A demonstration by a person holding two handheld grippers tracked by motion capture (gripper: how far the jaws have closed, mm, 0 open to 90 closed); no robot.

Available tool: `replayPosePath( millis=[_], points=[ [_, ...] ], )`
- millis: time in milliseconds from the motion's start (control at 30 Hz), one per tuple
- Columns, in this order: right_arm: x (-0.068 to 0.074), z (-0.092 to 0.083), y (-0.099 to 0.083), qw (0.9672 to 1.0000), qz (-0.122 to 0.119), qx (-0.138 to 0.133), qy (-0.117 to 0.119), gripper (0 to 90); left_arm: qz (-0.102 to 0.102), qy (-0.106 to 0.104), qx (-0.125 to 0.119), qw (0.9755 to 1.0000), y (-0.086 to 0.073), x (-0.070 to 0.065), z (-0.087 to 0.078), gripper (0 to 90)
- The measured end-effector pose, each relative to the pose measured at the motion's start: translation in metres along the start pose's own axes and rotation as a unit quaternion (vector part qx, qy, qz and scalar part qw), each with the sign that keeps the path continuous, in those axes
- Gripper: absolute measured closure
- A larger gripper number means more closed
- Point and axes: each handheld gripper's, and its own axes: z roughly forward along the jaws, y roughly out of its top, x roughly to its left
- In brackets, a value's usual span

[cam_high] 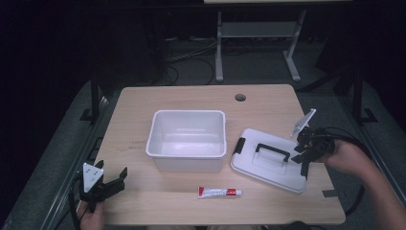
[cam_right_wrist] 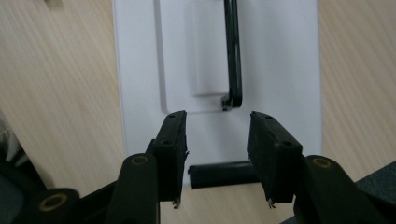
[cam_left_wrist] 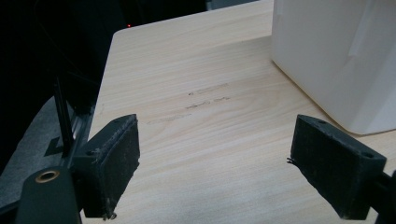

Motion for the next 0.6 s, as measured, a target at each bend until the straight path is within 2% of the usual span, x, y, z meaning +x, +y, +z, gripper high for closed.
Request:
replayPosePath(
  millis=[367, 600],
  points=[
    [0.029, 0.001, -0.02, 0.9999, -0.012, -0.002, 0.004, 52.6, 0.0, 0.0, 0.0, 1.0, 0.0, 0.0, -0.001, 15.0],
    [0.053, 0.008, -0.014, 0.9992, -0.038, -0.001, 0.015, 51.3, 0.0, 0.0, -0.001, 1.0, 0.0, -0.001, -0.001, 15.0]
  ],
)
